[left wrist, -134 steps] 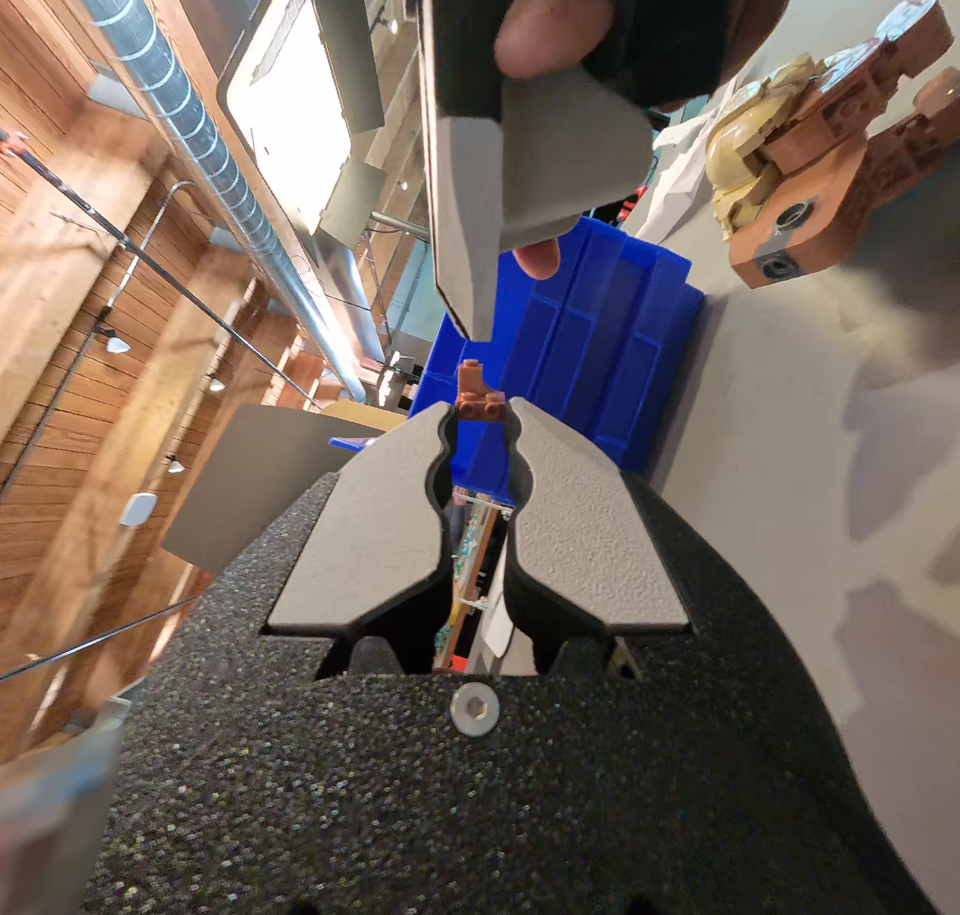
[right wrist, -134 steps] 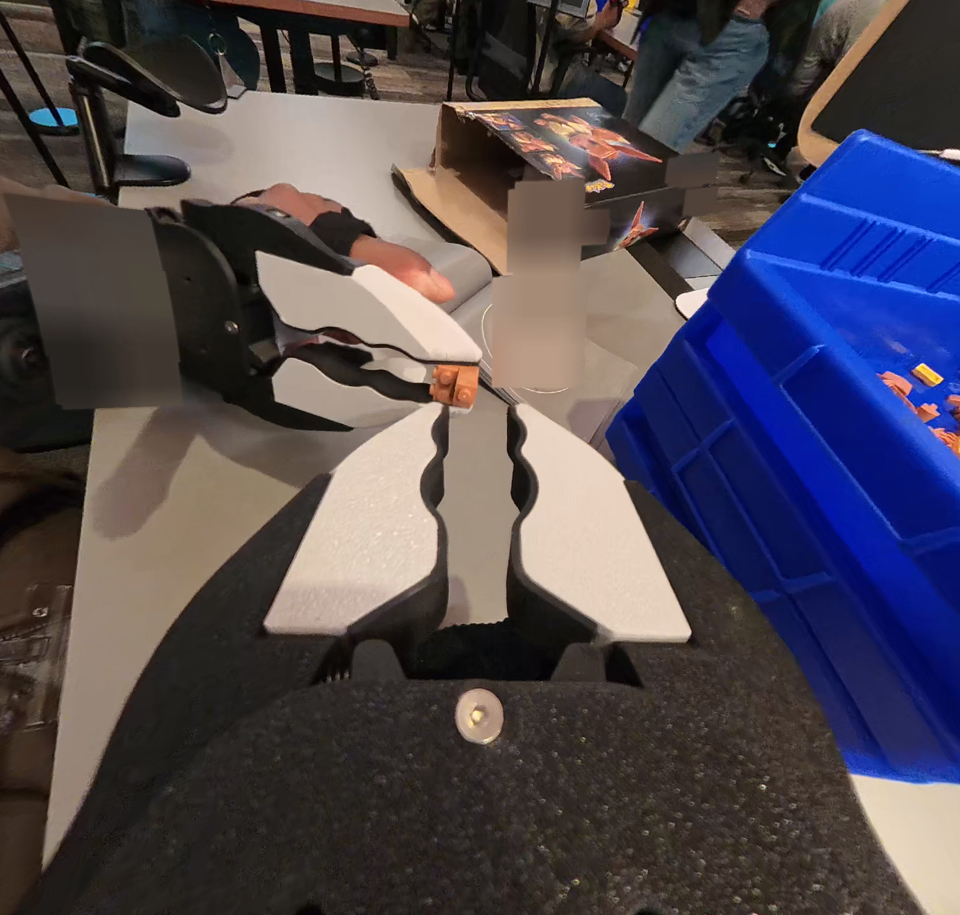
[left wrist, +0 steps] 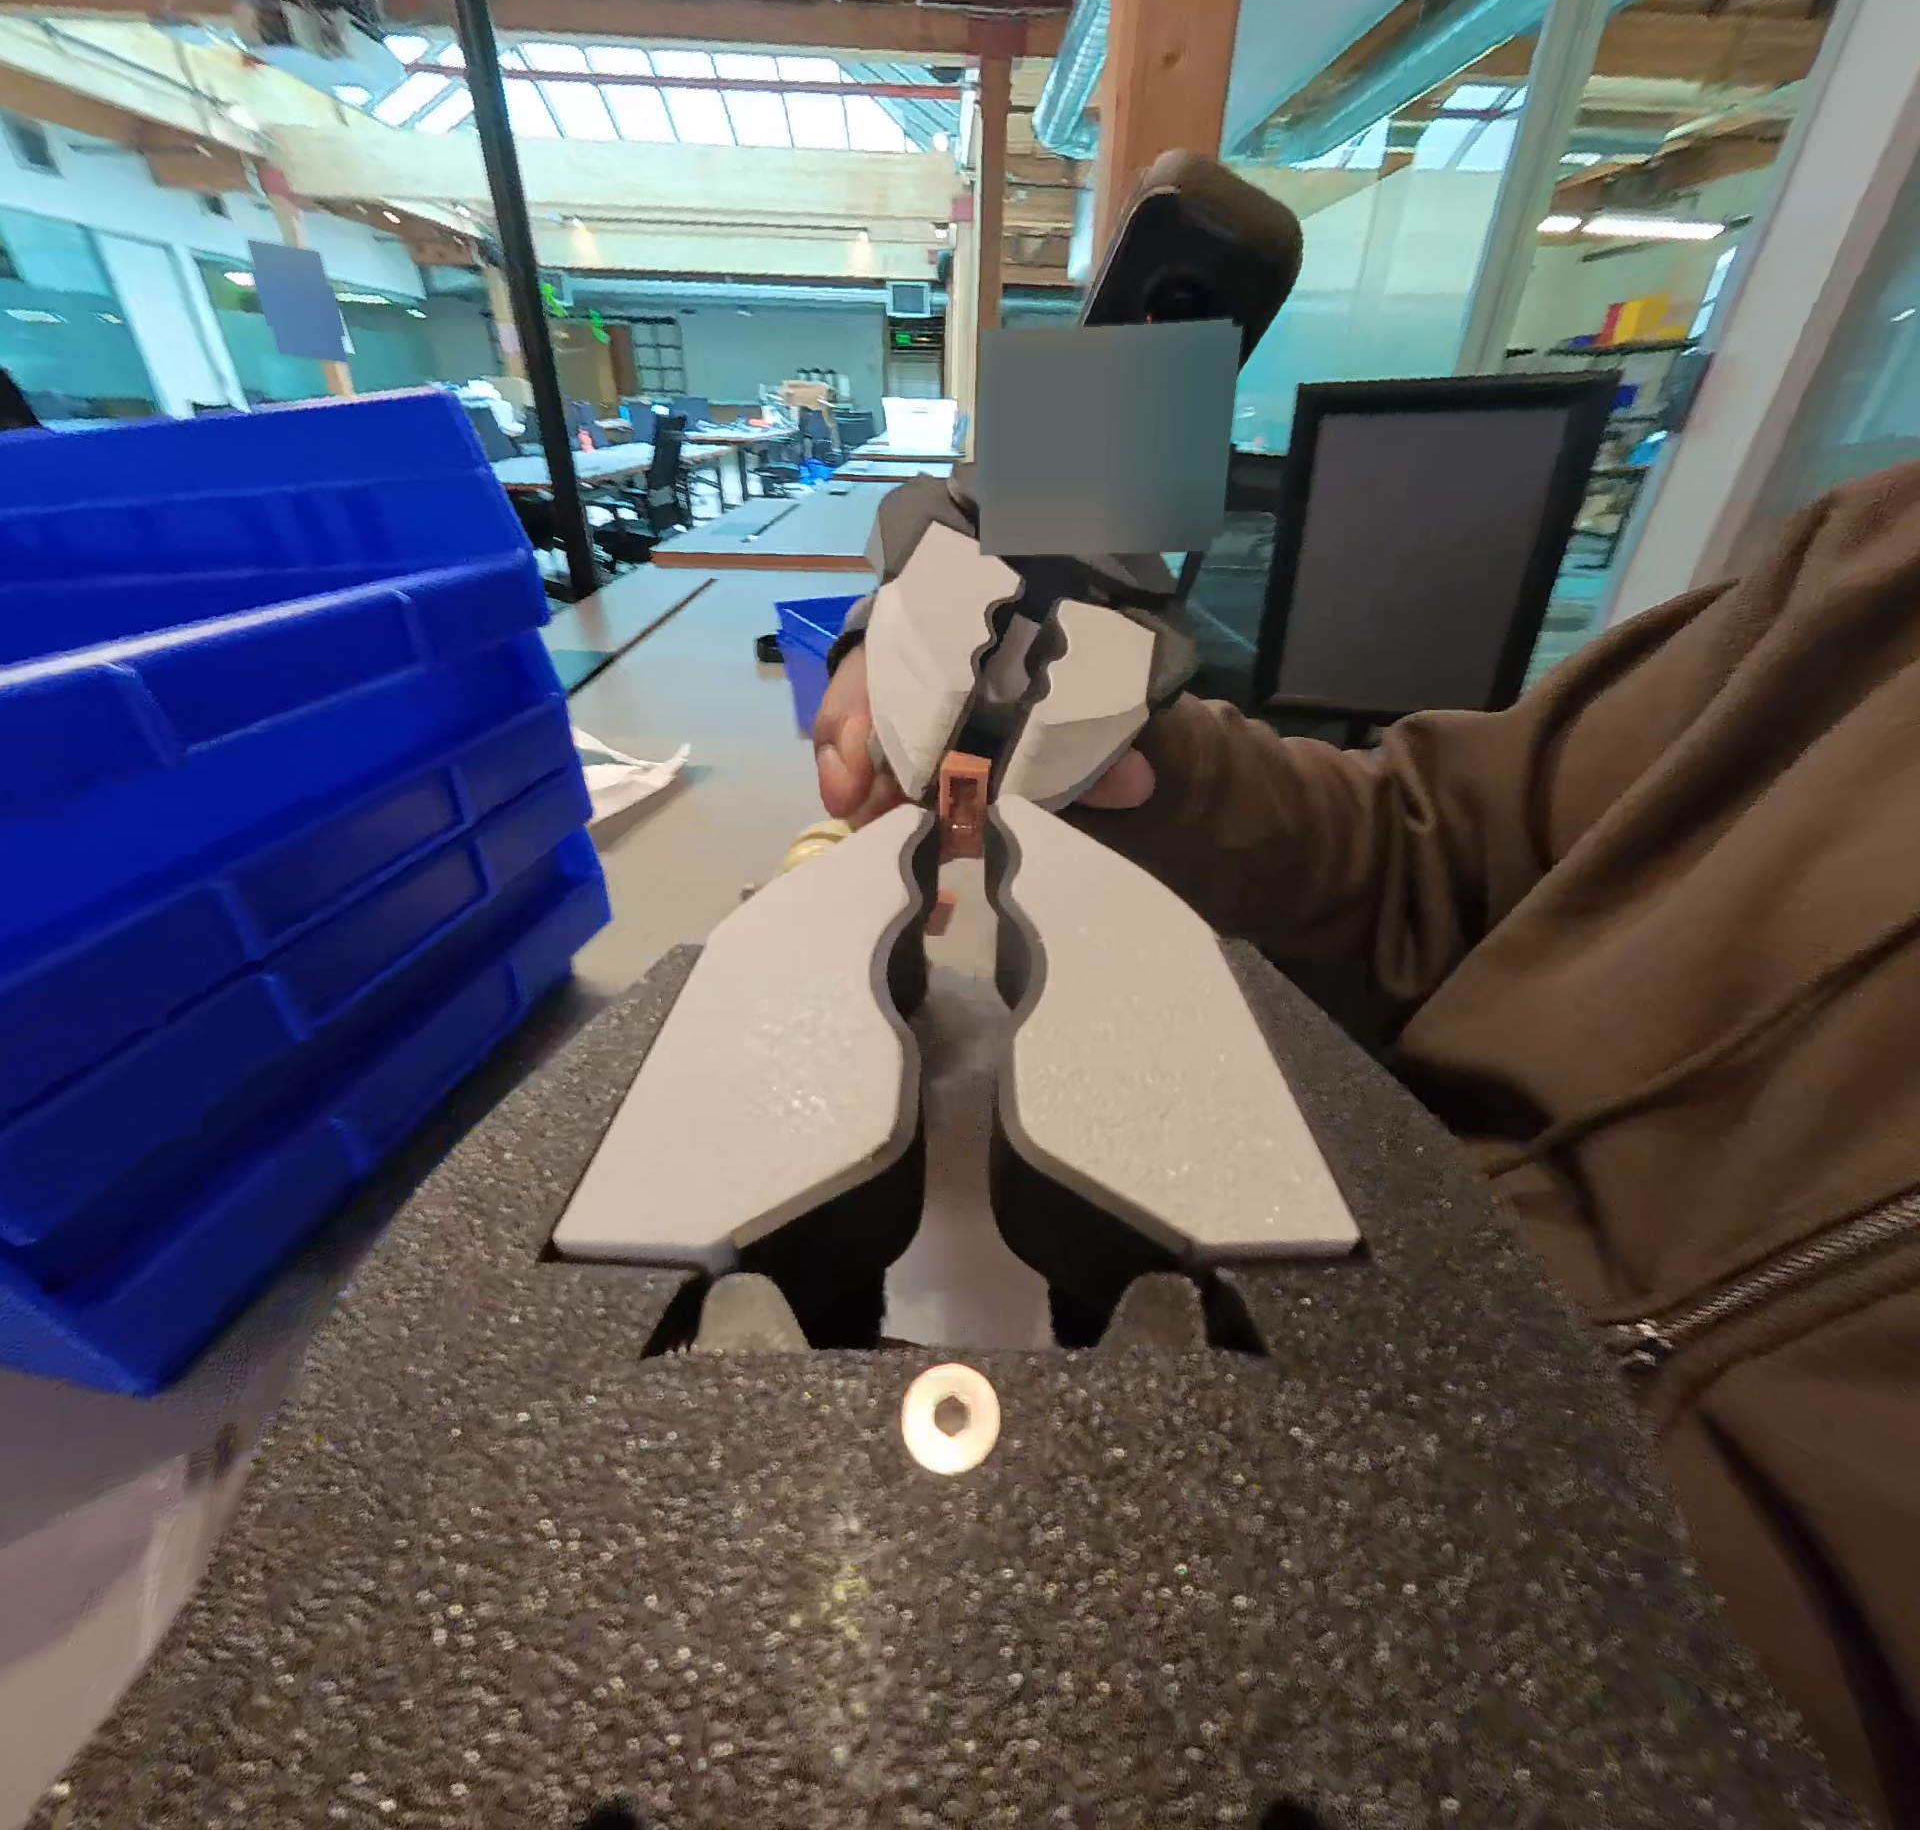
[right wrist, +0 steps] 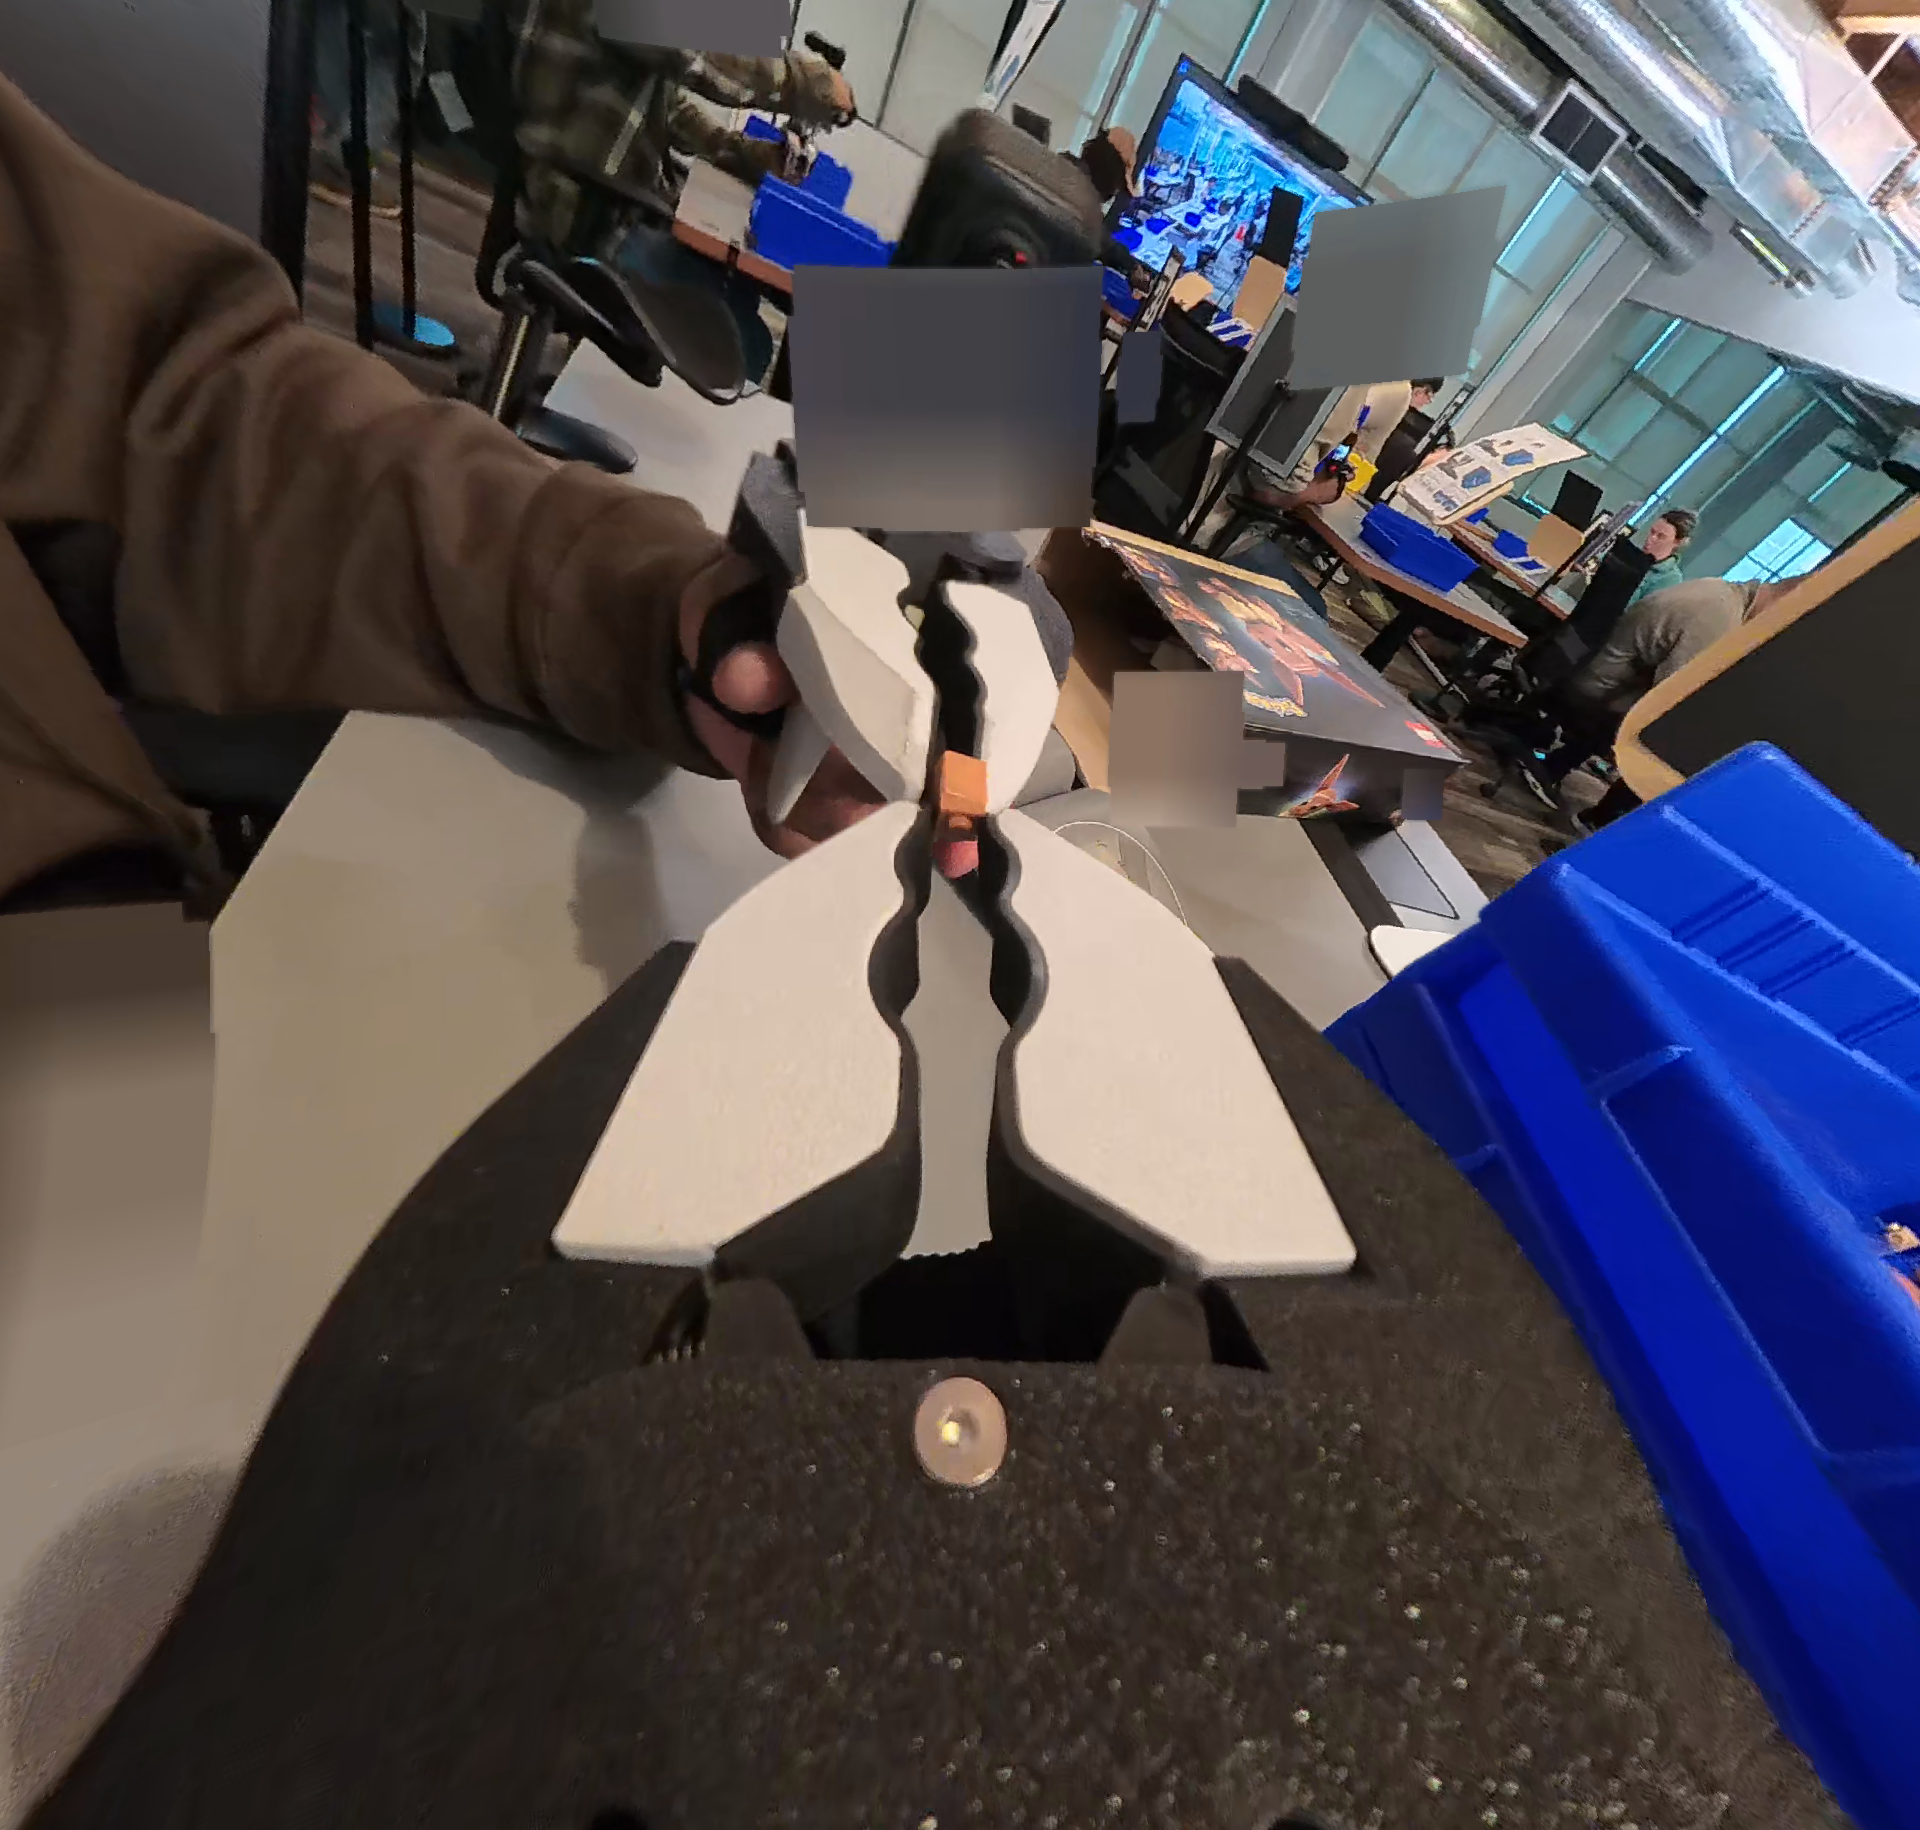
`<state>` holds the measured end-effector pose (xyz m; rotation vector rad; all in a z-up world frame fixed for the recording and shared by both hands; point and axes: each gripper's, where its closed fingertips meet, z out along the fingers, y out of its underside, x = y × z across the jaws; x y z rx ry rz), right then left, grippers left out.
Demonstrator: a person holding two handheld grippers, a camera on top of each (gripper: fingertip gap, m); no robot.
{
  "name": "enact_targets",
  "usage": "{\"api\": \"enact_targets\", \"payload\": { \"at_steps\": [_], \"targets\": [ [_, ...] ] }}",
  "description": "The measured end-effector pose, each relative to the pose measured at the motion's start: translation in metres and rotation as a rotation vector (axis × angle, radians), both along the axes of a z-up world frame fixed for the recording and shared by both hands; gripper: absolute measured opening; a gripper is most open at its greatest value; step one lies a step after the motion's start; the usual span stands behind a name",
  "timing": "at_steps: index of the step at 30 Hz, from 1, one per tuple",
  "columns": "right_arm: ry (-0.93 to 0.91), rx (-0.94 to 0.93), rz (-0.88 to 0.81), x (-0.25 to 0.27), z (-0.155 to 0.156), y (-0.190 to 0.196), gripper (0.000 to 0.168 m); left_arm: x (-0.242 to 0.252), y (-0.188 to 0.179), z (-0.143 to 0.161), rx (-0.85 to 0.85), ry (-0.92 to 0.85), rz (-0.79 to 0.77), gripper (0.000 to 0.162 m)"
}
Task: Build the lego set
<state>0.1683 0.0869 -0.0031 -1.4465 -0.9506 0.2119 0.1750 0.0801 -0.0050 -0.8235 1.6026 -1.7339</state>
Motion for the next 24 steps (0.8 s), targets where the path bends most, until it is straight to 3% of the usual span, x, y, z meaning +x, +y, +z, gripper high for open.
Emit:
{"api": "enact_targets", "payload": {
  "at_steps": [10,16,20,24],
  "targets": [
    [-0.219,0.140,-0.082,0.011,-0.005,0.000,0.008,-0.002,0.001,-0.004,-0.128,0.110,-0.084,0.008],
    [-0.152,0.201,-0.168,0.036,0.016,0.003,0.008,-0.006,0.023,0.011,-0.153,0.048,-0.004,0.008],
    [-0.148,0.256,-0.475,0.085,0.052,0.042,0.008,0.001,0.024,0.007,-0.116,0.040,0.049,0.007],
    [-0.023,0.102,-0.795,0.152,0.084,0.088,0.008,0.007,0.028,0.000,-0.081,0.039,0.107,0.007]
  ]
}}
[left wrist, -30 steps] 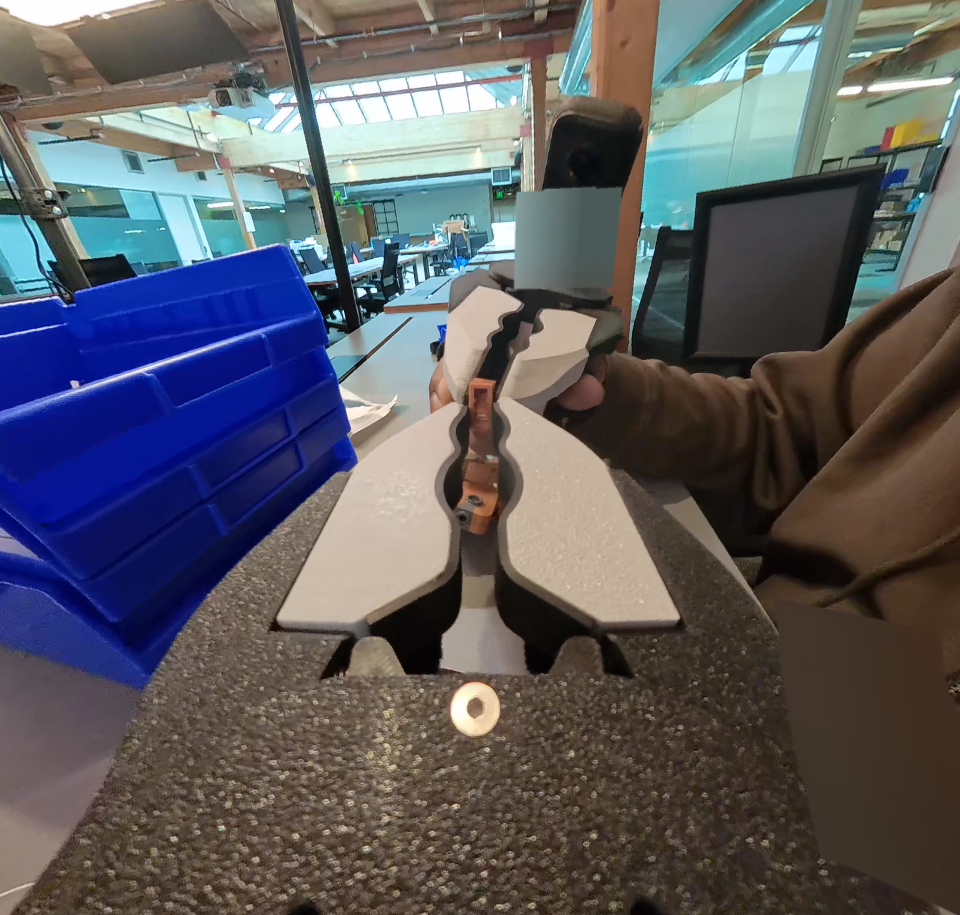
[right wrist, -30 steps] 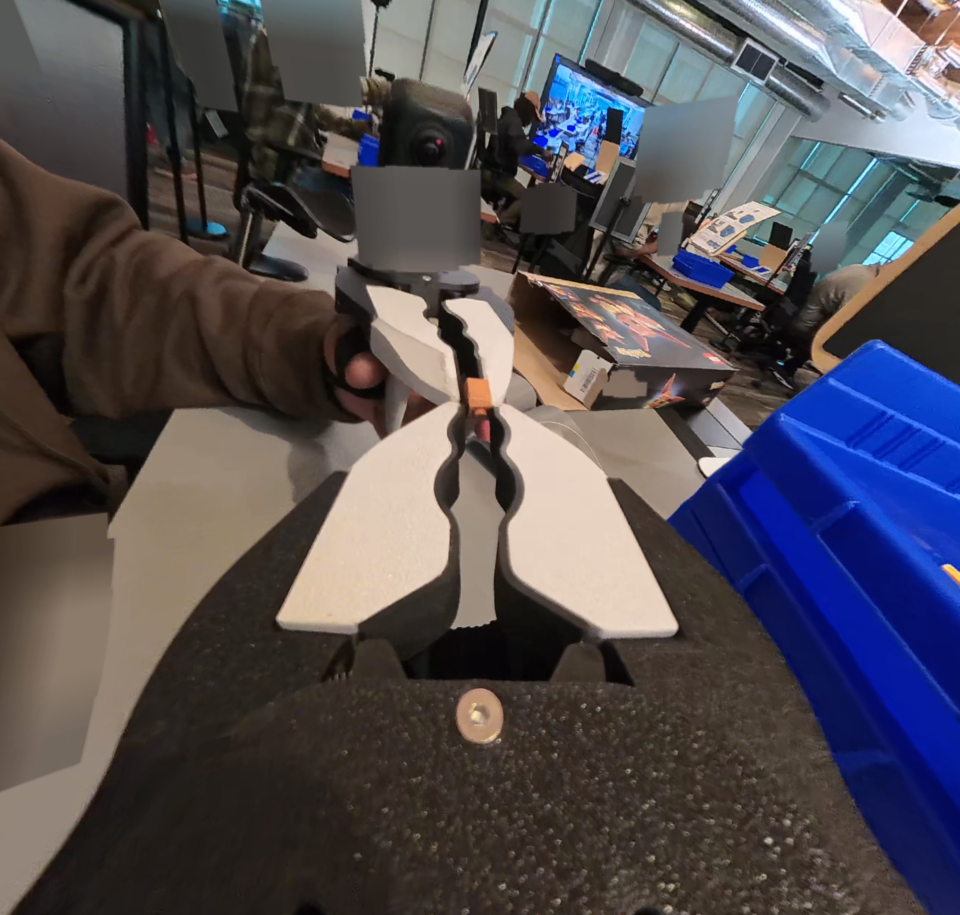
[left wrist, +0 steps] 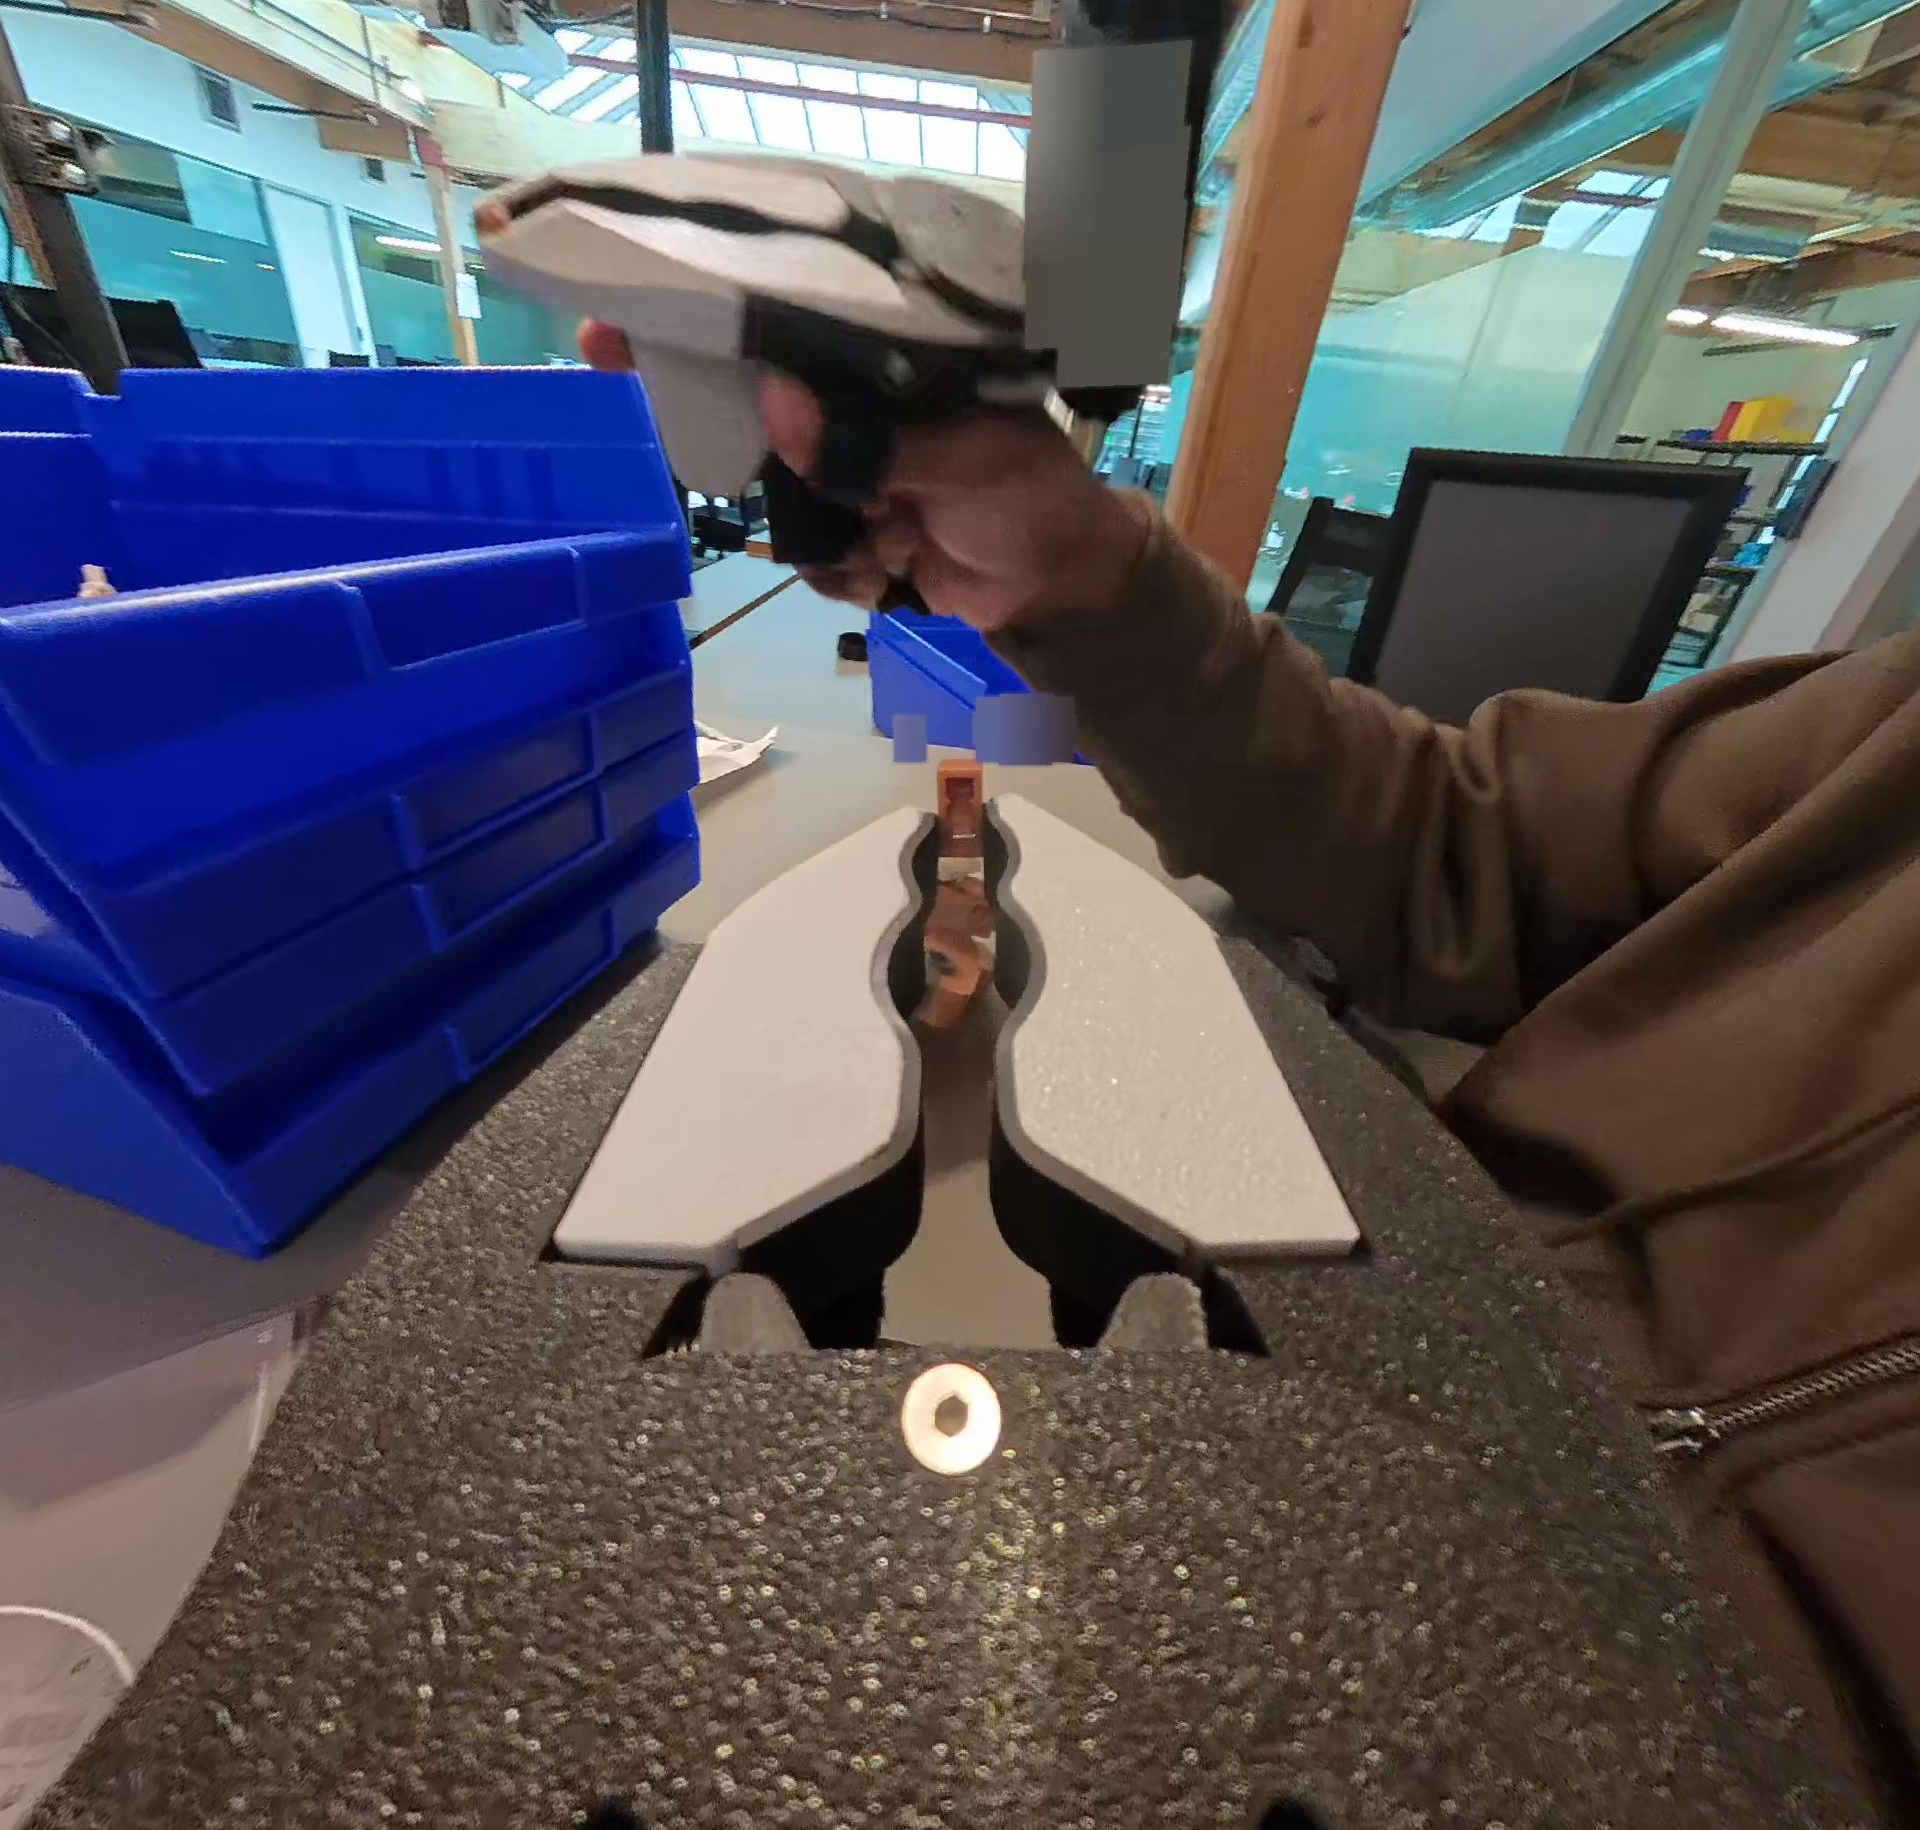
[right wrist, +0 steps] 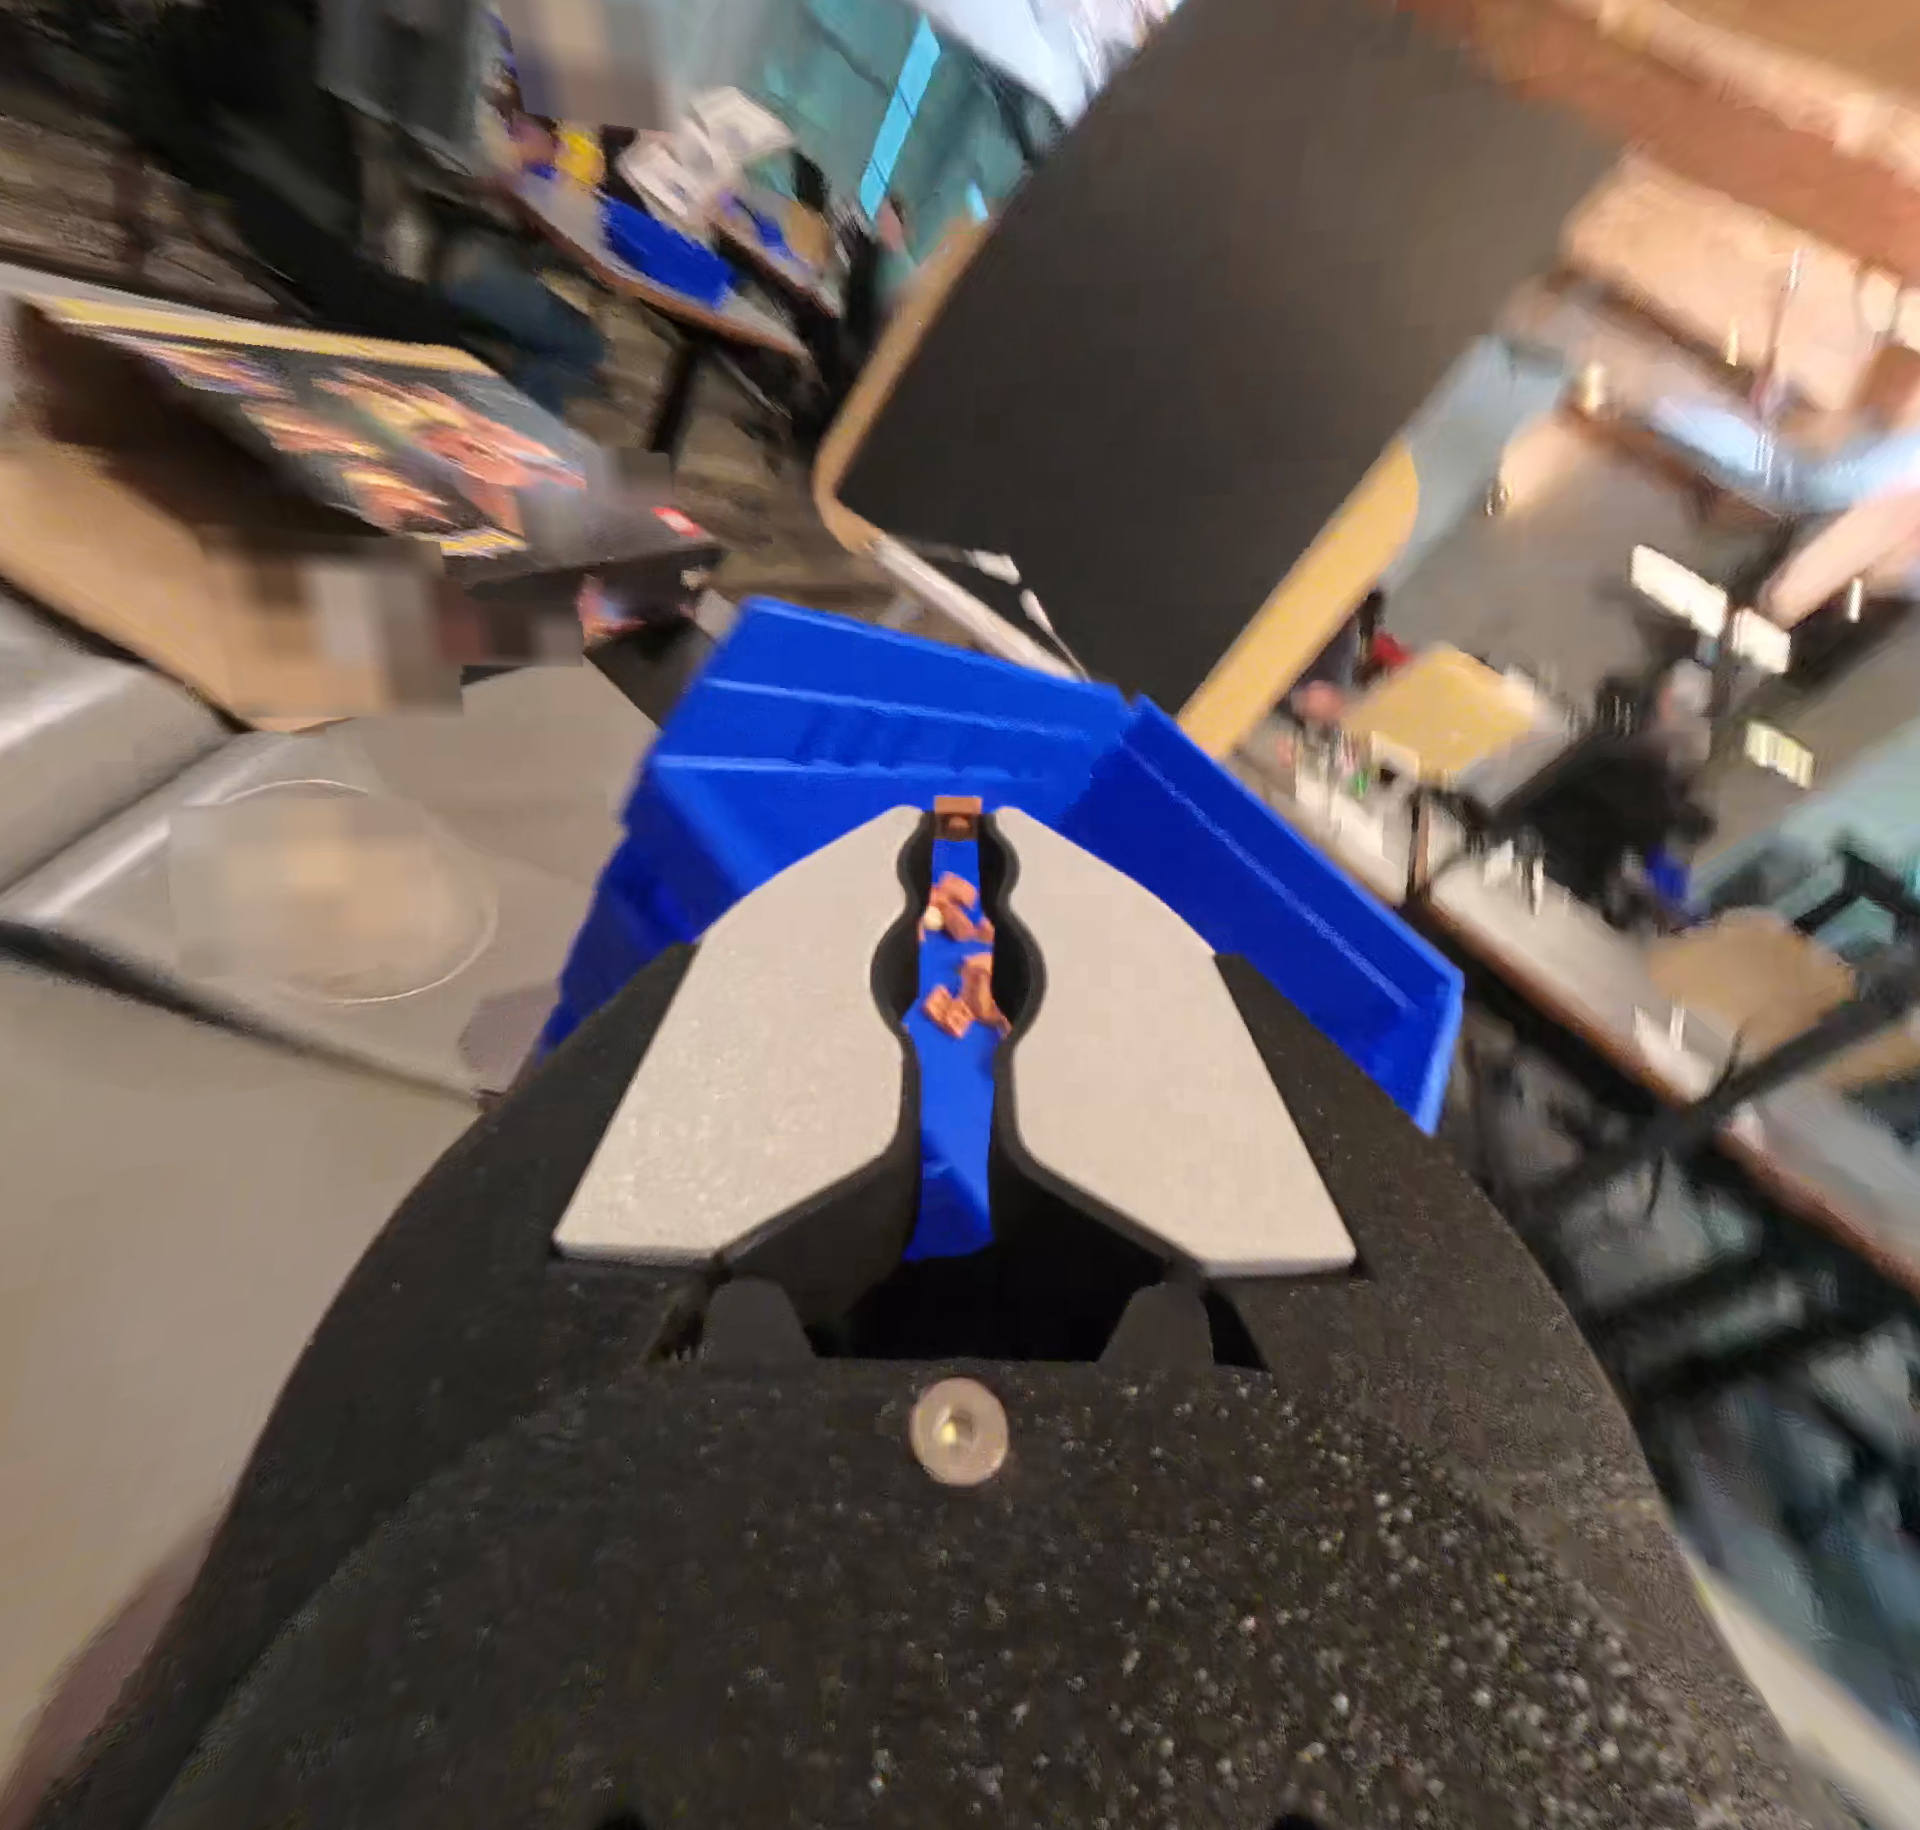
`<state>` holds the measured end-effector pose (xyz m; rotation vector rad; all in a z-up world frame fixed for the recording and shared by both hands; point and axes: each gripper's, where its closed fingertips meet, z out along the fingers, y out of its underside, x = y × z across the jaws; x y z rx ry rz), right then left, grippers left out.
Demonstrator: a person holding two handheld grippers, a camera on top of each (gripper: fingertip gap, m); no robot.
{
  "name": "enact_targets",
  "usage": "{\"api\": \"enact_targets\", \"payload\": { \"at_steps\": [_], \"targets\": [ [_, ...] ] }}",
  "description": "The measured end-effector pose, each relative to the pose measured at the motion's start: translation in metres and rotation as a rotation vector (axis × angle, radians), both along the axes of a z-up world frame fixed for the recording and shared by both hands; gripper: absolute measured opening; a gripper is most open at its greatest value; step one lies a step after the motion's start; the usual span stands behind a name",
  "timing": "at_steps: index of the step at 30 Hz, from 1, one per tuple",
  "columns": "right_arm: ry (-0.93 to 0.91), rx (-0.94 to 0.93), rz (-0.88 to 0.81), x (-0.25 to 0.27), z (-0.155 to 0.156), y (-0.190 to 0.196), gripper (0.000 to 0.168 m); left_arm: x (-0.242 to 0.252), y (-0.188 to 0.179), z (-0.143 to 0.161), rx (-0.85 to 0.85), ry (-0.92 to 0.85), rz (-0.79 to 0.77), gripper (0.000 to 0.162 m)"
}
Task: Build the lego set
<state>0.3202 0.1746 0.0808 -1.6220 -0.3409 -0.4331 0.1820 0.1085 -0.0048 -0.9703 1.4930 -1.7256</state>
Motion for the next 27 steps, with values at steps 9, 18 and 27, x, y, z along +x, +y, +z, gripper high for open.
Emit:
{"api": "enact_targets", "payload": {
  "at_steps": [9,18,27],
  "targets": [
    [0.026,-0.128,-0.142,0.028,-0.024,0.021,0.023,0.001,0.015,0.004,-0.019,-0.030,0.075,0.008],
    [-0.300,-0.361,-0.189,-0.010,-0.093,-0.023,0.012,0.006,0.041,0.010,-0.100,-0.061,0.227,0.008],
    [-0.312,-0.390,-0.139,-0.023,-0.113,-0.020,0.012,0.010,0.045,0.004,-0.105,-0.039,0.244,0.008]
  ]
}}
